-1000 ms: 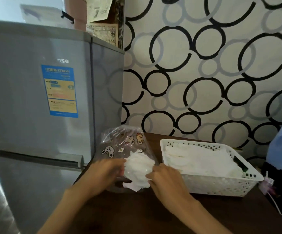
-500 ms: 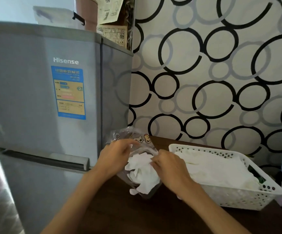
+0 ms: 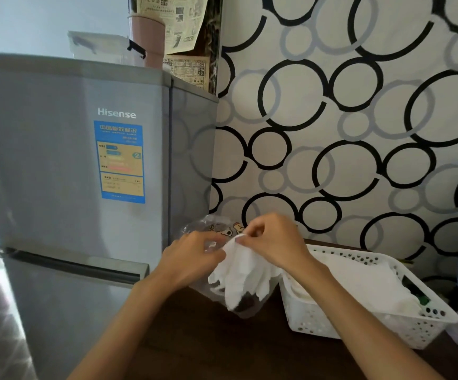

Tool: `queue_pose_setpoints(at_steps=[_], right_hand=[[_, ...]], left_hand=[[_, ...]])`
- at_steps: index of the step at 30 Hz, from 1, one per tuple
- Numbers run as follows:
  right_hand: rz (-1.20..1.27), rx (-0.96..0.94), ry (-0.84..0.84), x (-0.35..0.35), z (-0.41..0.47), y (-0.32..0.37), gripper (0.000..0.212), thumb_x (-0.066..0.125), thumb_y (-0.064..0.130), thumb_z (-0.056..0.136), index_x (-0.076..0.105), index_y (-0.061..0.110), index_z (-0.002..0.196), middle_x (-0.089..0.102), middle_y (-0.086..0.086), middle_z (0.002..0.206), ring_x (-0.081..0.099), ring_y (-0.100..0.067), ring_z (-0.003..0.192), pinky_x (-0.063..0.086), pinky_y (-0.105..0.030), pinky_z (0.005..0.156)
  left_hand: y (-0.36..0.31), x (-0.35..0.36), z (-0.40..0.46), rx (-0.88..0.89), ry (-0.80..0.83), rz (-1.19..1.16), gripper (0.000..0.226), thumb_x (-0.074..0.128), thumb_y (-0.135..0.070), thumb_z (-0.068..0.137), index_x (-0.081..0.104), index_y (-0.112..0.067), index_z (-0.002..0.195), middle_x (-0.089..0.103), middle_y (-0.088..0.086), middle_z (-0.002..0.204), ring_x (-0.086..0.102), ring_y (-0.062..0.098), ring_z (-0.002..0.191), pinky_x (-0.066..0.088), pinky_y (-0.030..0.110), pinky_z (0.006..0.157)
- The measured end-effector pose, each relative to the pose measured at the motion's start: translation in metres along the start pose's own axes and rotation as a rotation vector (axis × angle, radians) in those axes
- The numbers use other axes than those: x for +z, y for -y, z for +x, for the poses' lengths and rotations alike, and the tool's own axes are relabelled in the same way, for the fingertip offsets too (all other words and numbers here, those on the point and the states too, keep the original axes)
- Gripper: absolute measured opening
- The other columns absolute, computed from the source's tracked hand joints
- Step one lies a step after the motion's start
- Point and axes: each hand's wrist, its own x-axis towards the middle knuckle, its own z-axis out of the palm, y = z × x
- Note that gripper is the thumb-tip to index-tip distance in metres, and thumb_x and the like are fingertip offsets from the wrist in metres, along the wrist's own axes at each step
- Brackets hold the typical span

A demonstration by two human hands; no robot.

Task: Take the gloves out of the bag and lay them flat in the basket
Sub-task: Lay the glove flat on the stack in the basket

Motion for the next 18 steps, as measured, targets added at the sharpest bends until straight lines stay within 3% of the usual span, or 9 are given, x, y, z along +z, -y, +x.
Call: queue_pose_setpoints(at_steps=[4,8,12,14,16,18], right_hand=[[0.069,0.024,-0.012,-0.005,0.000,0.003,0.016,0.070,0.039,0.081,0.076,0.024,0.085,0.057,0.020,0.066,0.057,-0.002,0.070,0.042,-0.019,0.060],[0.203,0.066,-0.049,-0.007,0.000,0.004,0.012,0.072,0.036,0.080,0.073,0.025,0.076,0.062,0.015,0.069,0.061,-0.004,0.072,0.053,-0.026,0.067],[0.233,0.141,0.000,0.003,-0.001,0.007,0.032,0.077,0.036,0.075,0.059,0.022,0.052,0.057,0.010,0.054,0.059,-0.009,0.063,0.045,-0.023,0.062],[0.295,0.213,-0.009,0.009,0.000,0.008,0.040,0.078,0.034,0.074,0.051,0.020,0.048,0.048,0.011,0.047,0.049,-0.005,0.053,0.041,-0.021,0.059],[0.328,0.243,0.019,0.010,0.001,0.009,0.039,0.077,0.034,0.075,0.051,0.019,0.050,0.046,0.011,0.047,0.047,-0.002,0.052,0.041,-0.021,0.061],[0.365,0.216,0.137,0.003,-0.002,0.011,0.024,0.074,0.038,0.077,0.063,0.019,0.066,0.054,0.012,0.062,0.052,-0.002,0.067,0.040,-0.019,0.065]], left_hand=[[-0.009,-0.004,-0.005,0.002,0.050,-0.036,0.050,0.044,-0.053,0.071,0.062,-0.044,0.117,0.065,-0.015,0.116,0.059,0.008,0.102,0.045,0.036,0.093],[-0.010,-0.006,-0.007,-0.020,0.071,-0.031,0.051,0.051,-0.050,0.068,0.062,-0.041,0.117,0.064,-0.014,0.116,0.059,0.011,0.105,0.049,0.041,0.094],[-0.009,-0.003,-0.007,0.031,0.136,-0.006,0.040,0.071,-0.042,0.076,0.063,-0.035,0.115,0.065,-0.015,0.110,0.060,0.009,0.101,0.050,0.036,0.090],[-0.010,0.001,-0.008,0.082,0.075,0.038,0.039,0.071,-0.045,0.079,0.063,-0.033,0.115,0.062,-0.020,0.107,0.059,0.006,0.099,0.051,0.032,0.086],[-0.011,0.003,-0.008,0.138,-0.022,0.040,0.030,0.064,-0.047,0.085,0.067,-0.032,0.111,0.063,-0.020,0.106,0.059,0.004,0.095,0.052,0.032,0.082],[-0.009,0.003,-0.008,0.138,-0.043,-0.015,0.025,0.054,-0.044,0.092,0.071,-0.029,0.103,0.067,-0.015,0.100,0.061,0.007,0.090,0.053,0.033,0.078]])
